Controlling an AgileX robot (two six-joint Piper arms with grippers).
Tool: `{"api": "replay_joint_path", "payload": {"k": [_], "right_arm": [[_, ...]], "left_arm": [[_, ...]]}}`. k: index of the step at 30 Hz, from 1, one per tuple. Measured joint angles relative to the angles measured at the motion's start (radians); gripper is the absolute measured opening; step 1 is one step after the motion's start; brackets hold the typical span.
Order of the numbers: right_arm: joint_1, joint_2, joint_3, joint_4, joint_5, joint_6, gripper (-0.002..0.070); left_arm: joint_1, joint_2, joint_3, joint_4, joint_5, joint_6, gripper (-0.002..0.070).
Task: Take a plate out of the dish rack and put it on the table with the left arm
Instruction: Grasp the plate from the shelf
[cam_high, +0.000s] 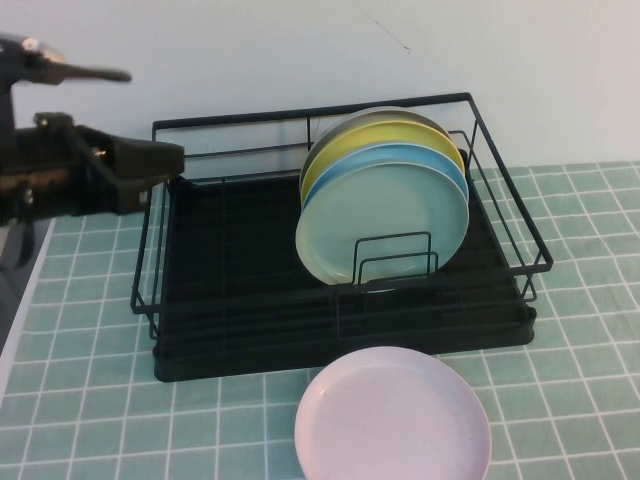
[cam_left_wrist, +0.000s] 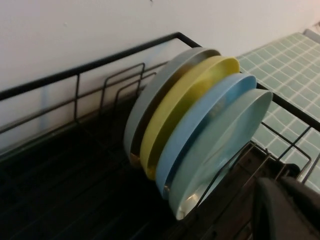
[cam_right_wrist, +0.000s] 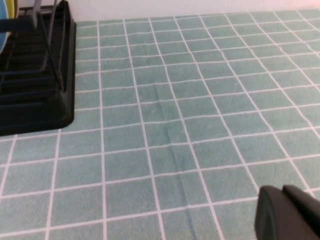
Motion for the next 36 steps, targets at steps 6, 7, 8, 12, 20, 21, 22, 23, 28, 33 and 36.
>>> {"api": "replay_joint_path", "payload": {"k": [6,7,8,12,20,21,22,23,28,33,36], "right_arm": [[0.0,0.0,0.0,0.0,0.0,0.0,-0.0002],[0.0,0.0,0.0,0.0,0.0,0.0,-0.0002],[0.0,0.0,0.0,0.0,0.0,0.0,-0.0002],[0.0,0.0,0.0,0.0,0.0,0.0,-0.0002],[0.0,0.0,0.0,0.0,0.0,0.0,-0.0002],[0.0,0.0,0.0,0.0,0.0,0.0,-0.0002],[0.0,0.0,0.0,0.0,0.0,0.0,-0.0002],[0.0,0.0,0.0,0.0,0.0,0.0,-0.0002],[0.0,0.0,0.0,0.0,0.0,0.0,-0.0002],[0.0,0.0,0.0,0.0,0.0,0.0,-0.0002],[0.0,0.0,0.0,0.0,0.0,0.0,-0.0002]], "left_arm": [[-0.037,0.101,-0.109,0.022,0.009,-0.009,-0.0003],[-0.05,0.102,-0.114,0.022,0.036,-0.002,-0.0003],[-0.069,0.102,-0.116,0.022,0.069,0.013,-0.0003],[-0.143,0.102,-0.118,0.022,0.246,0.125,-0.0003],[-0.216,0.102,-0.076,0.002,0.707,0.387,-0.0003],[-0.216,0.102,-0.063,-0.002,0.746,0.406,-0.0003],[-0.216,0.102,-0.052,-0.002,0.771,0.414,-0.0003],[-0.216,0.102,-0.037,-0.003,0.793,0.421,-0.0003],[-0.22,0.104,0.039,-0.005,0.793,0.438,-0.0003],[-0.22,0.105,0.1,-0.008,0.861,0.446,-0.0003],[-0.22,0.105,0.113,-0.037,0.945,0.472,-0.0003]]}}
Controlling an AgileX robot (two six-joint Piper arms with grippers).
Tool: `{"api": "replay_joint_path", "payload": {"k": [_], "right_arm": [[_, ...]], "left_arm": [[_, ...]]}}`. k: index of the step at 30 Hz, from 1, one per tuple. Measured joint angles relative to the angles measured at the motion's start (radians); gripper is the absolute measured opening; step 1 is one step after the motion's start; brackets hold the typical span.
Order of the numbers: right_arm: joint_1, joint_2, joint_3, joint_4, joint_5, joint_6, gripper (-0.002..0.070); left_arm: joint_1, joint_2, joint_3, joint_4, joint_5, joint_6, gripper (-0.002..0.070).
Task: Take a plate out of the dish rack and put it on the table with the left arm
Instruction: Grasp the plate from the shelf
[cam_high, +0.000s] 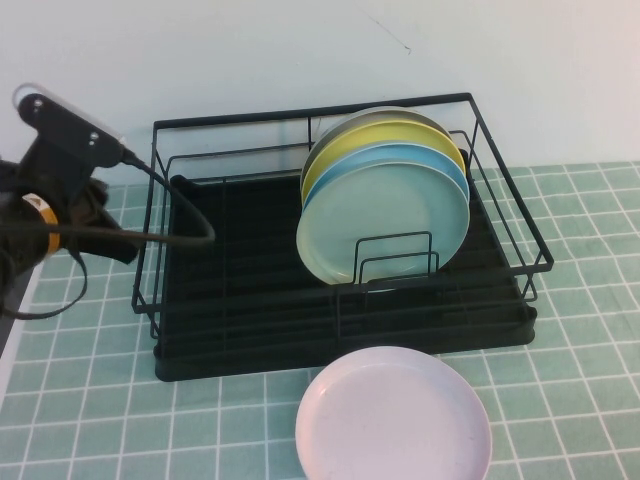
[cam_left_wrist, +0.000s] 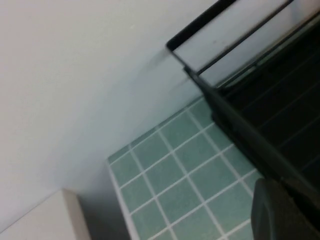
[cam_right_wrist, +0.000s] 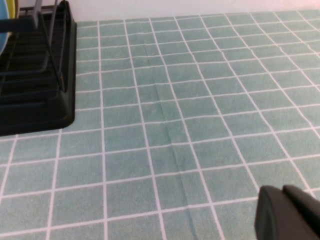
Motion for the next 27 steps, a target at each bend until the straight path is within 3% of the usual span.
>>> {"api": "replay_joint_path", "payload": {"k": [2,7,9,14,22,27], "right_arm": [[0.0,0.0,0.0,0.0,0.0,0.0,-0.0002],[0.0,0.0,0.0,0.0,0.0,0.0,-0.0002],[0.0,0.0,0.0,0.002,0.0,0.0,-0.0002],[0.0,0.0,0.0,0.002,0.0,0.0,-0.0002],[0.0,0.0,0.0,0.002,0.0,0.0,-0.0002],[0.0,0.0,0.0,0.002,0.0,0.0,-0.0002]], "left_arm": [[-0.005,0.0,0.001,-0.086,0.086,0.106,-0.0003],[-0.074,0.029,-0.04,-0.549,0.412,0.746,-0.0003],[-0.076,0.049,-0.073,-0.715,0.455,0.873,-0.0003],[-0.076,0.069,-0.175,-1.163,0.479,1.112,-0.0003],[-0.078,0.069,-0.326,-2.098,0.497,1.943,-0.0003],[-0.078,0.083,-0.336,-2.538,0.504,2.369,-0.0003]]}}
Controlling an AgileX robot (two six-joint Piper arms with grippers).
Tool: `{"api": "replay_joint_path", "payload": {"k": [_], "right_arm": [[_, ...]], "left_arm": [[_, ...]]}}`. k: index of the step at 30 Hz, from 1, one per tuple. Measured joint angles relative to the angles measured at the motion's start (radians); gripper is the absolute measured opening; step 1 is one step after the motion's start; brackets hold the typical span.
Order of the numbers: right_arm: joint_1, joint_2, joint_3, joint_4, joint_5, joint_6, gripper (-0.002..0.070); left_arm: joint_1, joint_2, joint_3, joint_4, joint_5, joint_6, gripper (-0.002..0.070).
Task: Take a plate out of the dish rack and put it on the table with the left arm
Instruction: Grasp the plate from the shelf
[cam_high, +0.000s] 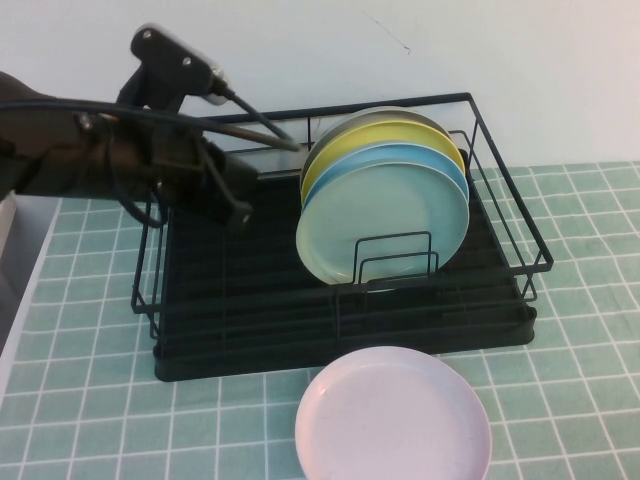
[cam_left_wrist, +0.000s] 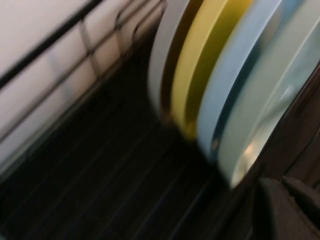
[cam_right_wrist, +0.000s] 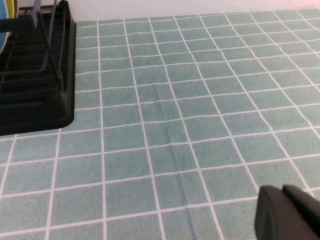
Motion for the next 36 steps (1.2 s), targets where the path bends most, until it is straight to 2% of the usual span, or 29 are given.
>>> {"api": "replay_joint_path", "payload": {"k": [4,10,14,20,30,33,36], "right_arm": [[0.0,0.0,0.0,0.0,0.0,0.0,-0.0002],[0.0,0.0,0.0,0.0,0.0,0.0,-0.0002],[0.0,0.0,0.0,0.0,0.0,0.0,-0.0002],[0.0,0.0,0.0,0.0,0.0,0.0,-0.0002],[0.0,0.0,0.0,0.0,0.0,0.0,-0.0002],[0.0,0.0,0.0,0.0,0.0,0.0,-0.0002],[0.0,0.0,0.0,0.0,0.0,0.0,-0.0002]], "left_arm": [[-0.007,0.032,-0.001,-0.17,-0.027,0.137,0.0032],[-0.09,0.1,-0.001,-0.193,-0.112,0.213,0.0288],[-0.166,0.135,-0.001,-0.159,-0.186,0.338,0.0355],[-0.25,0.177,-0.001,-0.154,-0.402,0.394,0.0368],[-0.253,0.223,-0.001,-0.181,-0.498,0.397,0.0365],[-0.253,0.229,-0.001,-0.195,-0.498,0.395,0.0326],[-0.253,0.231,-0.001,-0.197,-0.502,0.393,0.0207]]}}
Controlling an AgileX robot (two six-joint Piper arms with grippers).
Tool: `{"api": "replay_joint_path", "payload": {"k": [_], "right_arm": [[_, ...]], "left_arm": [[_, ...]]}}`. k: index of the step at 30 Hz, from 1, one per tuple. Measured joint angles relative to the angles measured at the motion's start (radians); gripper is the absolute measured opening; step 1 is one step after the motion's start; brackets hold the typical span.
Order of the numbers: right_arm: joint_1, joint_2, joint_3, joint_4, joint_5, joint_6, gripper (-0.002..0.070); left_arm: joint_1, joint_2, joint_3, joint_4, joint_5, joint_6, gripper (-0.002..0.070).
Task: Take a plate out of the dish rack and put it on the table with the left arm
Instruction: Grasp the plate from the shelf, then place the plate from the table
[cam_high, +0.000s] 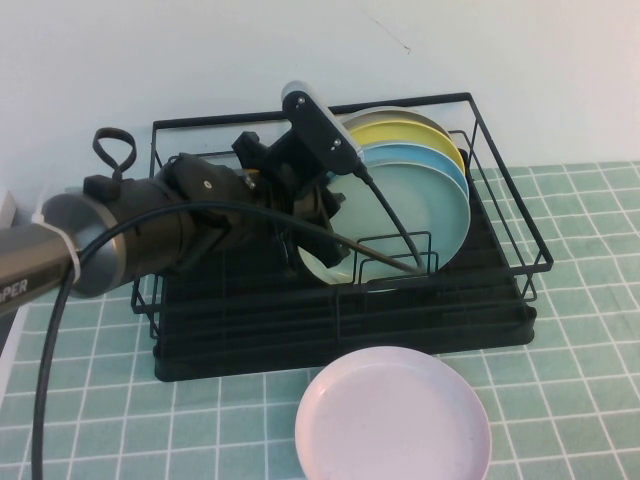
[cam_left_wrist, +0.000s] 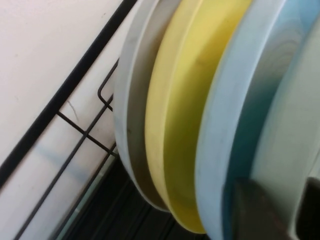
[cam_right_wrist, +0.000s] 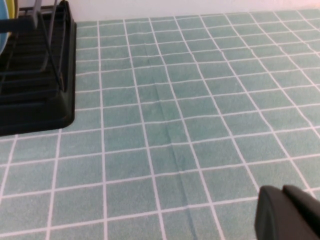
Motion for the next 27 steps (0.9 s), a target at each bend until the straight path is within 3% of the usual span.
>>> {"api": "replay_joint_path", "payload": {"k": [3,5,13,18,27], "right_arm": [[0.0,0.0,0.0,0.0,0.0,0.0,-0.0002],[0.0,0.0,0.0,0.0,0.0,0.0,-0.0002],[0.0,0.0,0.0,0.0,0.0,0.0,-0.0002],[0.0,0.0,0.0,0.0,0.0,0.0,-0.0002],[0.0,0.0,0.0,0.0,0.0,0.0,-0.0002]], "left_arm": [[0.0,0.0,-0.002,0.0,-0.02,0.0,0.0071],[0.0,0.0,-0.002,-0.004,-0.03,0.0,0.0042],[0.0,-0.097,-0.002,-0.038,-0.04,0.0,0.0026],[0.0,-0.223,-0.002,-0.045,0.049,-0.027,0.0015],[-0.002,-0.453,-0.002,0.007,0.347,-0.331,0.0004]]}}
